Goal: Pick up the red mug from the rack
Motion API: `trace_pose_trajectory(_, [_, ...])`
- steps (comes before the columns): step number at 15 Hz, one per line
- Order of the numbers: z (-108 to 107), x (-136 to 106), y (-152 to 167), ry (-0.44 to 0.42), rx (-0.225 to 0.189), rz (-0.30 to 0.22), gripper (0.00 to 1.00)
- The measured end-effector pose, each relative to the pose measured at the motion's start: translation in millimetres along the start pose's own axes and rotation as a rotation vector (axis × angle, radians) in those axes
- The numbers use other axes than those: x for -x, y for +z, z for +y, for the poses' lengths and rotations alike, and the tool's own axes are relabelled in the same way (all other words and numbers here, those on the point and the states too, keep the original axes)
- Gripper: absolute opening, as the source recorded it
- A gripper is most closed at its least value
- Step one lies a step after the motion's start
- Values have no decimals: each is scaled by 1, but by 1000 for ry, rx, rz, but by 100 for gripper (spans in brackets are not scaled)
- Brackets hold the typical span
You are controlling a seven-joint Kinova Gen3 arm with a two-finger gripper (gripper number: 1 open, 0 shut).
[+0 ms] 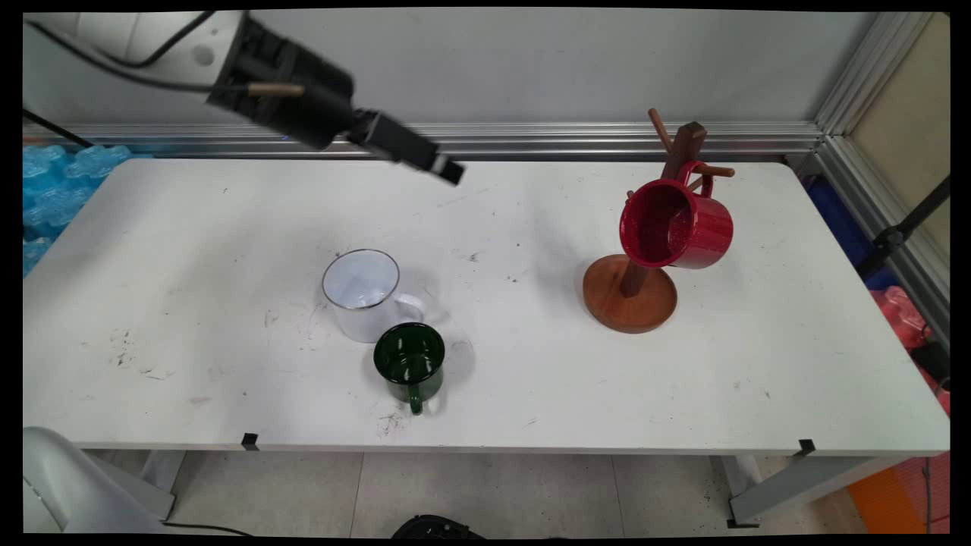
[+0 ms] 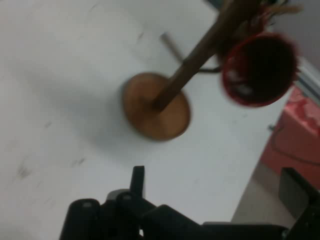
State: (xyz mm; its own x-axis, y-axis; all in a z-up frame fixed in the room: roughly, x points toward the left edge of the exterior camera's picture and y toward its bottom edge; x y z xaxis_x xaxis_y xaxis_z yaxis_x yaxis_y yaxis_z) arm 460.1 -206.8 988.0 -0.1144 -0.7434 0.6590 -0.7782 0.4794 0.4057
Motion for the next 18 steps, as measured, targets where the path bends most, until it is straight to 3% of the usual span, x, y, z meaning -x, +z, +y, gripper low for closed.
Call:
trace_pose_trajectory(4, [28,-26,19,108,59,52,100])
trace_pose_trajectory(11, [67,-51,57,300,94,80,100])
trace_pose_trajectory(18, [107,-57,115,389,96,34,100])
